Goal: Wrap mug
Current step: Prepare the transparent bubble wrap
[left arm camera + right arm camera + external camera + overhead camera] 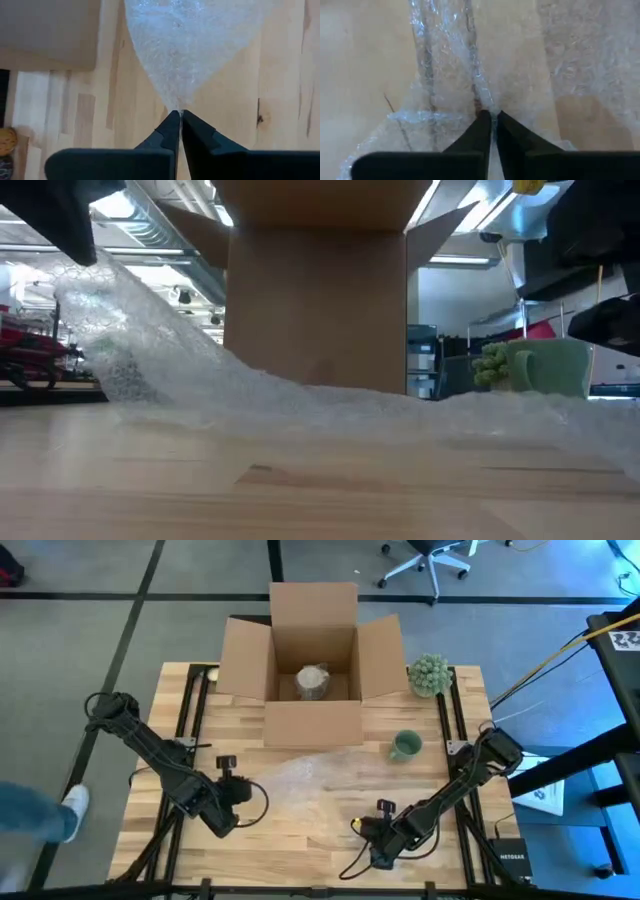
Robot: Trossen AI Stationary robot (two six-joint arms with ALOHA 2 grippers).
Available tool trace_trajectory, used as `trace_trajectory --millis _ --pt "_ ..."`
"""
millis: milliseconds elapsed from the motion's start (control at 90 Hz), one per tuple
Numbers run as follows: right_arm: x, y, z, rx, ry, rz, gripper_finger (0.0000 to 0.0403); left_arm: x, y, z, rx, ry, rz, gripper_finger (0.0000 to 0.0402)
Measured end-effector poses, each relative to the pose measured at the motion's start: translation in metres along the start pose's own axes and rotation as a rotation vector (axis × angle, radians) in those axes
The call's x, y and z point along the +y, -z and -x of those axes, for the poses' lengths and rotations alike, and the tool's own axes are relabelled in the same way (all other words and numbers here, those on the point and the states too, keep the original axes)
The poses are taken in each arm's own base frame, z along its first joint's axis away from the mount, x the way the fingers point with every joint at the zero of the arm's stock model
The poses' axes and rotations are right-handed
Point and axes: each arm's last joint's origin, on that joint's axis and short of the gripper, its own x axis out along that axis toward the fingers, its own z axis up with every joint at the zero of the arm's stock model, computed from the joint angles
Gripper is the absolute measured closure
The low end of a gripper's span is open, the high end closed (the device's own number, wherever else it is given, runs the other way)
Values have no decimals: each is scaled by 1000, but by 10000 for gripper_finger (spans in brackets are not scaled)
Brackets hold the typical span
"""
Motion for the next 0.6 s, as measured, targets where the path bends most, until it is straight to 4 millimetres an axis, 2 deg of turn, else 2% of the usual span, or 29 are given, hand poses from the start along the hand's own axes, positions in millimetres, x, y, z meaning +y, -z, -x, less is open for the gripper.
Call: trace_trajectory --millis 133,200,378,600 --pt "4 -4 11 43 9 -15 400 0 0 0 3 -1 14 402" --pt "12 -9 23 52 3 -11 400 -1 1 1 6 9 33 402" --pt "37 -23 70 67 13 30 402 -10 7 6 21 65 94 402" --pt "75 -34 133 -43 -111 64 402 -31 21 24 133 267 172 402"
